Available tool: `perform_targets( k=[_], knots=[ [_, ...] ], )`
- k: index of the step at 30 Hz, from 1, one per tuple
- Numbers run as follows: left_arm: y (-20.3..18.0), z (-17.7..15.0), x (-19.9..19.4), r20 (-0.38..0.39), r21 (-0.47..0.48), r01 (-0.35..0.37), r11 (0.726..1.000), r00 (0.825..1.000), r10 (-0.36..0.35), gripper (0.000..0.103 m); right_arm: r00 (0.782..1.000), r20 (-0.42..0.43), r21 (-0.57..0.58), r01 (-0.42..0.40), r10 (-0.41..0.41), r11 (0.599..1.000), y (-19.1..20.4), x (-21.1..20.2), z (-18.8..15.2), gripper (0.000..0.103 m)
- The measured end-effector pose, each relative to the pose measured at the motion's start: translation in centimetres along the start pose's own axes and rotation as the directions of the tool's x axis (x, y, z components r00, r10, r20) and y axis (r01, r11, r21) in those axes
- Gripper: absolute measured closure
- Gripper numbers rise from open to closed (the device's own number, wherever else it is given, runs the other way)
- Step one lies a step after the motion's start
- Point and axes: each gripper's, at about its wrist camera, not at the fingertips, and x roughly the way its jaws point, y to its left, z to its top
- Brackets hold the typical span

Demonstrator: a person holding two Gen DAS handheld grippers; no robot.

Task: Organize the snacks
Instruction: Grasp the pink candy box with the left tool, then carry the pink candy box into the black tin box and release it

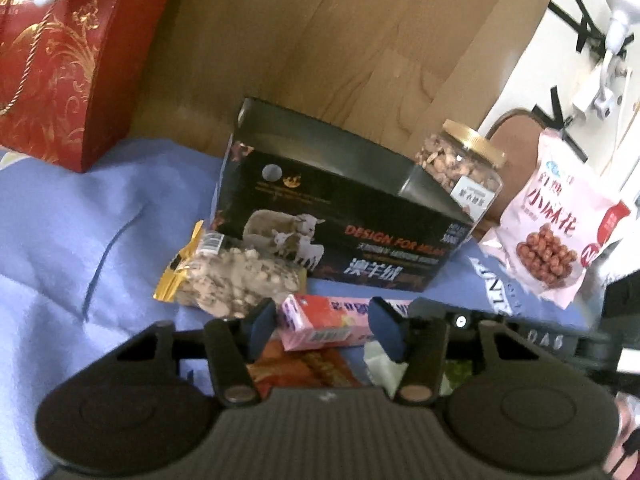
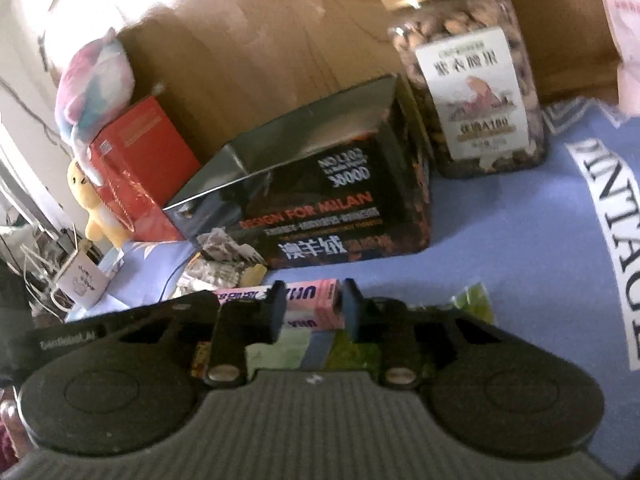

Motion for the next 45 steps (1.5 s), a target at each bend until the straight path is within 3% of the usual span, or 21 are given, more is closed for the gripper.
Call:
perform_targets(
  k=[7,12,19,24,28,34,38,41,45],
  knots=[
    [-0.9,0.5,-5.2,0.162,0.026,0.017,1.0,0.987,-0.021,0.052,0.989,0.148,-0.142,0.034,-0.013,0.989,4.3,-3.0,-1.1,0.074],
    [-1.3,-0.5,-7.3,0.178,0.025,0.033,0.999,0.983,-0.037,0.052,0.975,0.219,-0.209,0.076,-0.029,0.975,6.5,-5.7,-2.8,0.074],
    [0.5,-2.6,-5.7,0.06,-0.019,0.043,0.999,0.997,-0.041,0.051,0.988,0.152,-0.167,0.054,-0.028,0.984,6.3,-6.1,-3.8,0.074],
    [0.9,-2.8,-5.2,0.043,-0.017,0.033,0.999,0.999,-0.033,0.052,0.995,0.064,-0.179,0.088,-0.078,0.98,6.4,-4.5,-3.9,0.072],
    [1.6,-2.7,-4.8,0.023,-0.044,0.056,0.997,0.998,-0.055,0.051,0.996,0.061,-0.181,0.077,-0.067,0.981,6.3,-4.6,-4.1,0.071],
    [2.6,-2.3,-5.0,0.025,-0.087,0.083,0.993,0.996,-0.081,0.051,0.99,0.127,-0.187,0.077,-0.053,0.979,5.9,-6.5,-2.7,0.06],
    [3.2,-2.0,-5.5,0.043,-0.119,0.104,0.987,0.994,-0.099,0.045,0.994,0.104,-0.28,0.063,-0.035,0.958,5.7,-7.4,-1.8,0.031],
    [3.2,-1.8,-5.5,0.044,-0.12,0.11,0.987,0.993,-0.105,0.045,0.997,0.062,-0.381,0.075,-0.055,0.922,6.1,-6.9,-2.5,0.025],
    [2.7,-2.0,-4.7,0.009,-0.097,0.107,0.99,0.994,-0.106,0.047,0.994,-0.043,-0.453,0.067,-0.097,0.889,6.3,-4.7,-3.5,0.027]
  ],
)
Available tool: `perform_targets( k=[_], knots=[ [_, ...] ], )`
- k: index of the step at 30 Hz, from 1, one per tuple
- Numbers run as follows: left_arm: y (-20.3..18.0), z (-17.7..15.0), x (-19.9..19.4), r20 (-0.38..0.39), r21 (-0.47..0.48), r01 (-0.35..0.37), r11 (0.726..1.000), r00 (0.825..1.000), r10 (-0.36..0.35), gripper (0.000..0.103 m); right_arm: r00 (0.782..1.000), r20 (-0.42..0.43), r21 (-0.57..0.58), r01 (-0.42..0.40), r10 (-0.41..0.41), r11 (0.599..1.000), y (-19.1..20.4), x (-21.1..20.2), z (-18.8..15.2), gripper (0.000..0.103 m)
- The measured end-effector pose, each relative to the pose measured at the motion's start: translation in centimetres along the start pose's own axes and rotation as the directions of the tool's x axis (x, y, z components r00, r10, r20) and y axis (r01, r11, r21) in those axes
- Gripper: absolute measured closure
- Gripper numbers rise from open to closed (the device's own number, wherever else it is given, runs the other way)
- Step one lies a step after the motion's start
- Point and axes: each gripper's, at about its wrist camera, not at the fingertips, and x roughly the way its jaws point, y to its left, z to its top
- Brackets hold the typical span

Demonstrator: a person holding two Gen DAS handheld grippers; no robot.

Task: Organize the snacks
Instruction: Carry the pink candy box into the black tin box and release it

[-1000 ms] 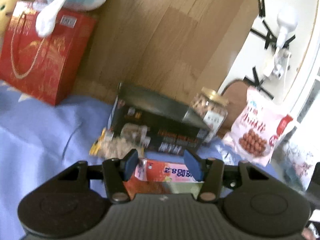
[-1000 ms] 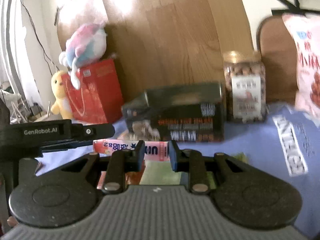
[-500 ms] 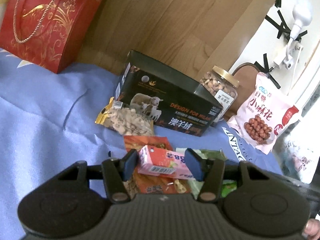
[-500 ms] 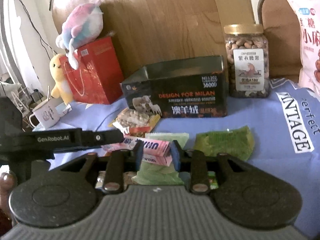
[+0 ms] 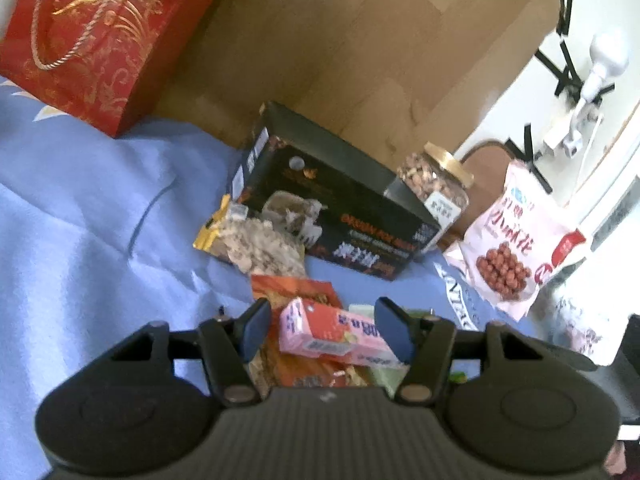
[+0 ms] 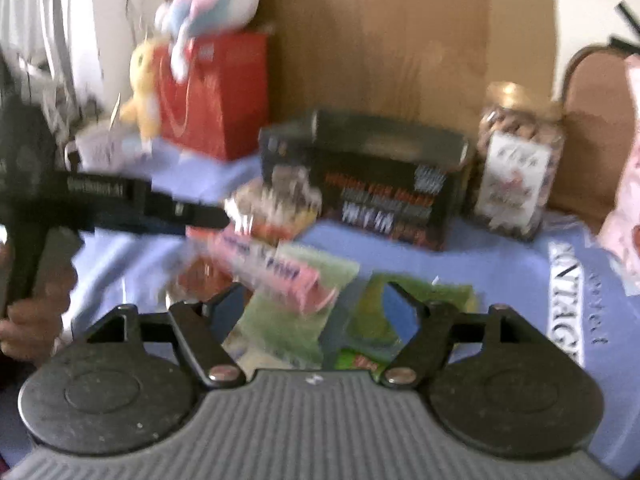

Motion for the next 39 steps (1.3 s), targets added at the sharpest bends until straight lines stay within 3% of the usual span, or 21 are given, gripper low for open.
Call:
perform_targets(
  k=[5,6,12,19,22,24,25,26,28,32,36,39],
  knots=[
    [-0.7,-0.5,0.4,-0.005,0.05,-0.015,0.999,1.0,0.015,0.053,0.999,-0.028,0.029,-0.031,0.032,0.999,0.2,1.7,-0.1,0.06],
    [-0.9,-0.6,0.4,-0.004,0.059,-0.015,0.998,1.0,0.015,0.052,1.0,-0.023,0.017,-0.011,0.012,1.0,0.4,1.8,-0.1,0.061],
    [-1.8,0.6,-0.6,0.037,0.053,-0.003,0.999,0.999,0.001,0.052,0.997,0.053,-0.076,0.051,-0.047,0.996,1.7,0.5,0.7,0.062],
    [-4.9,8.3,0.7,0.139,0.14,-0.044,0.989,0.99,0.025,0.049,0.978,0.193,-0.094,0.102,-0.082,0.99,-0.2,0.8,6.2,0.062],
    [-4.9,10.9,3.3,0.155,0.15,-0.082,0.985,0.986,0.058,0.044,0.978,0.191,-0.046,0.1,-0.09,0.994,-2.0,2.9,9.2,0.062],
    [-4.9,11.9,5.7,0.137,0.184,-0.114,0.976,0.987,0.089,0.028,0.982,0.163,-0.033,0.105,-0.098,0.994,-2.8,4.7,10.2,0.059],
    [-4.8,12.0,6.7,0.117,0.191,-0.135,0.972,0.987,0.114,0.025,0.983,0.141,-0.032,0.123,-0.117,0.992,-3.1,5.6,10.5,0.055],
    [-4.7,12.0,7.2,0.102,0.188,-0.156,0.97,0.985,0.139,0.026,0.982,0.123,-0.025,0.15,-0.146,0.988,-3.3,6.3,10.6,0.054],
    [-4.3,11.6,6.3,0.12,0.183,-0.139,0.973,0.986,0.118,0.027,0.978,0.121,0.001,0.171,-0.17,0.985,-3.7,6.1,10.2,0.054],
    [-2.5,10.2,1.4,0.233,0.142,-0.139,0.98,0.967,0.104,0.025,0.975,0.183,0.108,0.11,-0.129,0.988,-4.5,2.9,7.9,0.054],
    [0.4,9.3,0.1,0.145,0.035,-0.155,0.987,0.978,0.148,0.025,0.995,0.087,0.207,-0.072,0.055,0.976,-5.0,3.4,6.2,0.054],
    [2.1,8.2,1.2,0.073,-0.016,-0.187,0.982,0.98,0.187,0.02,0.99,-0.001,0.258,-0.137,0.142,0.957,-4.5,5.8,6.0,0.054]
  ],
)
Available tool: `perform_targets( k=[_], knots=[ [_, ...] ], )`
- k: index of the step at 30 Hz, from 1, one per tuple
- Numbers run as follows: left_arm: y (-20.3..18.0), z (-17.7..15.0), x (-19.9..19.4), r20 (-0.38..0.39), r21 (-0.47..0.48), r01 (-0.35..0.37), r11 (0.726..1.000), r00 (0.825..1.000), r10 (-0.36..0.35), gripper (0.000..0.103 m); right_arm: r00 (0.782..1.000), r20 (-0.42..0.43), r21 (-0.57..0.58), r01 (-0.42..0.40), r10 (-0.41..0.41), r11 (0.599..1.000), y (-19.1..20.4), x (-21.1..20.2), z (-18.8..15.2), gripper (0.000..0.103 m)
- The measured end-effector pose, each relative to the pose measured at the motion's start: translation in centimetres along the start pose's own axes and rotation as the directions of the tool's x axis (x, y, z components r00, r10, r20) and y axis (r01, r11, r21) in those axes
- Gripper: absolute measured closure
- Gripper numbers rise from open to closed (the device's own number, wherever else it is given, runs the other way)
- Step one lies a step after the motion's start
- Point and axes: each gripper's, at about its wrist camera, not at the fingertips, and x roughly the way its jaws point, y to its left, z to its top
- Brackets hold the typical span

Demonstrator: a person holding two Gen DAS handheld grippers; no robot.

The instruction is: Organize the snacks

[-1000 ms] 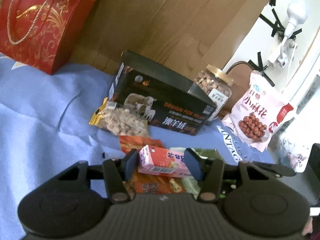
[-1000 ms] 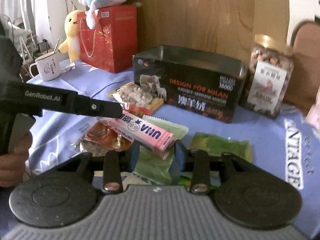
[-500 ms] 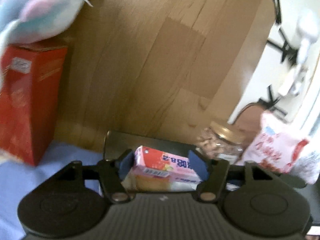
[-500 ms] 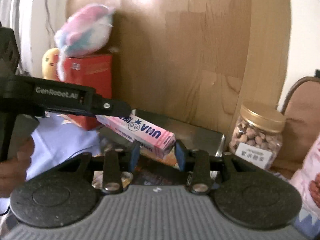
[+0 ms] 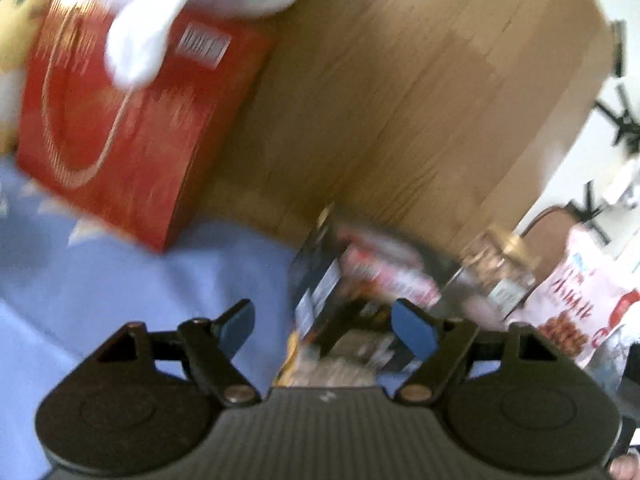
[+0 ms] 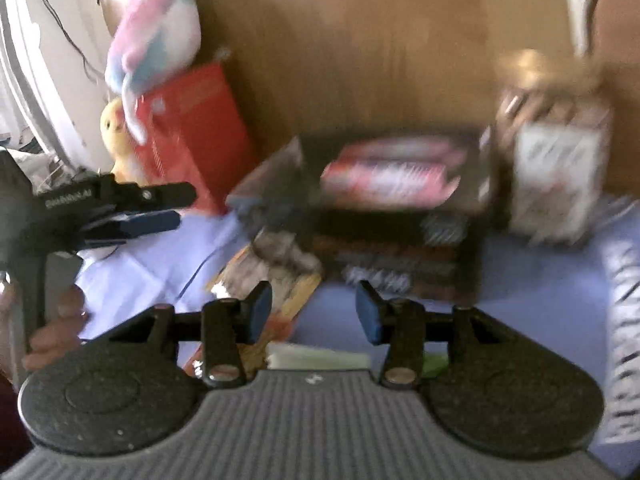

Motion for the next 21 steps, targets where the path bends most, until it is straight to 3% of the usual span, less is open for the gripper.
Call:
perform_targets(
  k=[4,8,10,12,16,21],
  knots=[
    [1.0,-1.5,2.2,-0.069,-0.012,-0.007,1.0,0.998,0.007,0.015,0.997,-0.072,0.019,-0.023,0.024,1.0,0.7,3.3,0.2,0.054],
    [1.8,-2.4,3.5,-0.118,-0.035,0.063,0.997,0.991,-0.067,0.019,0.993,-0.12,-0.023,-0.006,0.003,1.0,1.8,5.4,-0.2,0.049],
    [1.2,-2.6,3.7,-0.128,0.009,0.057,0.998,0.99,-0.056,0.057,0.994,-0.107,-0.06,-0.009,0.003,0.998,2.4,6.4,-0.2,0.049],
    [0.9,-2.8,3.7,-0.135,0.024,0.031,0.999,0.99,-0.027,0.068,0.993,-0.114,-0.076,-0.036,0.028,0.996,3.4,7.0,0.0,0.049],
    [1.2,-2.7,1.9,-0.139,0.016,-0.05,0.999,0.989,0.052,0.067,0.99,-0.137,-0.146,-0.064,0.044,0.987,5.8,7.7,-0.6,0.049],
    [2.3,-4.7,-1.0,-0.131,-0.034,-0.083,0.996,0.988,0.078,0.06,0.983,-0.168,-0.254,-0.121,0.079,0.96,8.8,6.0,-3.2,0.048]
  ],
)
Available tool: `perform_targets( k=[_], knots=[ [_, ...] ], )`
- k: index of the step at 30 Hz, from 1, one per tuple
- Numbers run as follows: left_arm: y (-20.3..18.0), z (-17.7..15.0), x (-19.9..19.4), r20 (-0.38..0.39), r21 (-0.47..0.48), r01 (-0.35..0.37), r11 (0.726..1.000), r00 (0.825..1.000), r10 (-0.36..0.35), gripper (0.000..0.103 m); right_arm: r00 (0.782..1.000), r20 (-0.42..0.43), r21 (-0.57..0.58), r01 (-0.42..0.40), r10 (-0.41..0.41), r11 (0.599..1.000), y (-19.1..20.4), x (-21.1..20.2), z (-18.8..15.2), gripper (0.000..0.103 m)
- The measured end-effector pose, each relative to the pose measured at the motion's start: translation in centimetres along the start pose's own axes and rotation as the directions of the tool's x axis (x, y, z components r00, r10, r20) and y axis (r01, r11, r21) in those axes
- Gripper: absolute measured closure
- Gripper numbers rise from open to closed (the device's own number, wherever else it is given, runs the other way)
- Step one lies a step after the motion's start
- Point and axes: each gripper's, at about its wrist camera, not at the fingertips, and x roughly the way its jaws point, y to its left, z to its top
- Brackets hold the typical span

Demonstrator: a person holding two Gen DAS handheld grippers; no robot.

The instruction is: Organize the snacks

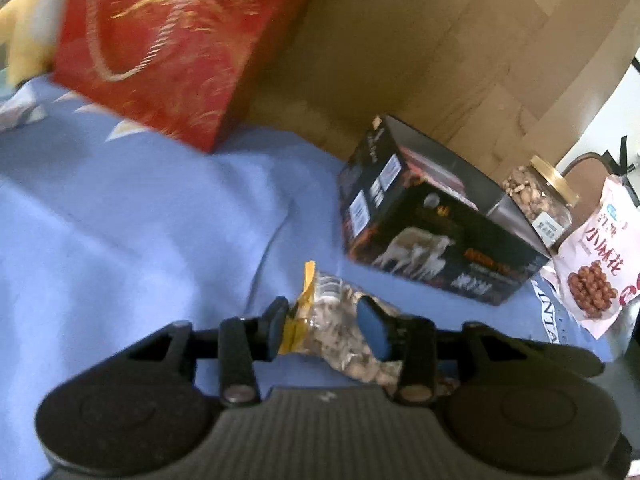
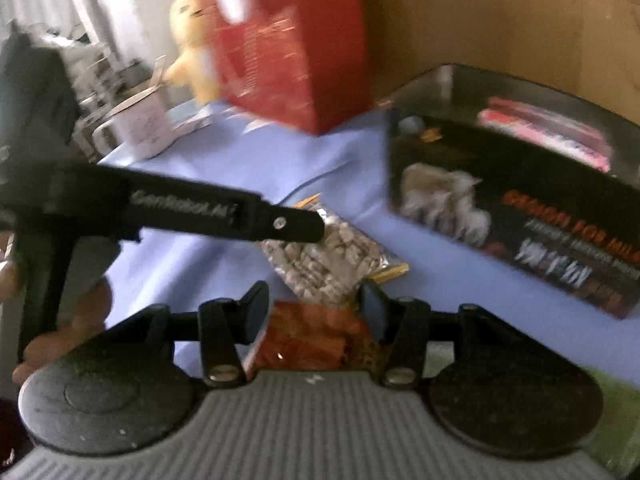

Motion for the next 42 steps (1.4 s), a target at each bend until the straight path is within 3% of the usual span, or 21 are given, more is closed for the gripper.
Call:
perform_targets(
  k=[1,3,5,7,9,12,15,19,24,28,31,33,34,36,40,42],
  knots=[
    [0.5,-0.5,-0.8,0.006,-0.01,0.0,1.0,1.0,0.0,0.058,1.0,-0.009,-0.011,-0.021,0.021,1.0,0.4,-0.3,-0.3,0.048],
    [1.1,-1.3,-2.1,0.018,-0.039,0.01,0.999,1.0,-0.009,0.038,0.998,-0.013,-0.026,-0.064,0.064,0.998,0.8,-1.5,-0.7,0.049],
    [1.6,-2.2,-3.5,0.059,-0.063,0.009,0.998,0.998,-0.005,0.03,0.999,0.029,-0.011,-0.041,0.041,0.999,0.4,-3.1,-0.8,0.043],
    [1.7,-3.0,-4.6,0.101,-0.072,0.005,0.997,0.995,0.002,0.03,0.999,0.047,0.026,0.001,-0.002,1.0,-0.9,-3.7,-1.0,0.042],
    [1.7,-3.5,-5.6,0.131,-0.072,0.011,0.997,0.991,-0.001,0.03,1.0,-0.01,0.1,0.021,-0.02,0.995,-2.8,-3.2,-1.6,0.042],
    [1.4,-4.0,-6.9,0.165,-0.052,0.025,0.998,0.986,-0.016,0.031,1.0,-0.009,0.199,-0.024,0.026,0.98,-4.2,-4.1,-2.7,0.042],
    [1.2,-4.5,-7.9,0.166,-0.024,0.063,0.998,0.984,-0.058,0.031,0.998,-0.017,0.191,-0.06,0.064,0.98,-3.3,-5.5,-4.1,0.043],
    [0.1,-5.4,-7.8,0.114,0.029,0.142,0.989,0.983,-0.144,0.031,0.995,0.008,0.14,-0.104,0.104,0.985,-1.3,-8.2,-6.2,0.042],
    [-1.2,-6.0,-6.0,0.011,0.033,0.222,0.975,0.975,-0.222,0.031,1.0,-0.007,0.092,-0.024,0.025,0.995,0.2,-8.7,-7.7,0.039],
    [-2.5,-6.4,-4.1,-0.074,0.039,0.266,0.963,0.962,-0.263,0.031,1.0,-0.015,0.112,-0.011,0.012,0.994,-0.5,-8.2,-7.3,0.037],
    [-3.6,-6.7,-3.1,-0.09,0.078,0.254,0.964,0.965,-0.247,0.033,0.999,-0.019,0.112,-0.026,0.029,0.993,-0.7,-7.5,-7.0,0.036],
    [-4.2,-6.7,-2.5,-0.101,0.091,0.257,0.962,0.963,-0.248,0.047,1.0,-0.021,0.093,-0.013,0.015,0.996,-0.3,-7.1,-6.8,0.036],
    [-4.4,-6.8,-2.3,-0.101,0.092,0.253,0.963,0.965,-0.244,0.047,1.0,-0.017,0.089,-0.019,0.02,0.996,-0.2,-6.9,-6.7,0.036],
    [-4.8,-7.1,-2.4,-0.076,0.127,0.212,0.969,0.976,-0.204,0.057,1.0,-0.001,0.071,-0.008,0.008,0.997,0.2,-6.9,-7.0,0.036],
    [-4.2,-7.0,-2.7,-0.089,0.122,0.219,0.968,0.974,-0.209,0.058,1.0,-0.015,0.021,-0.025,0.025,0.999,0.3,-7.6,-7.2,0.038],
    [-3.6,-6.7,-3.2,-0.082,0.121,0.214,0.969,0.975,-0.205,0.05,1.0,0.005,0.012,-0.001,0.001,1.0,-0.1,-9.1,-7.2,0.037]
  ],
)
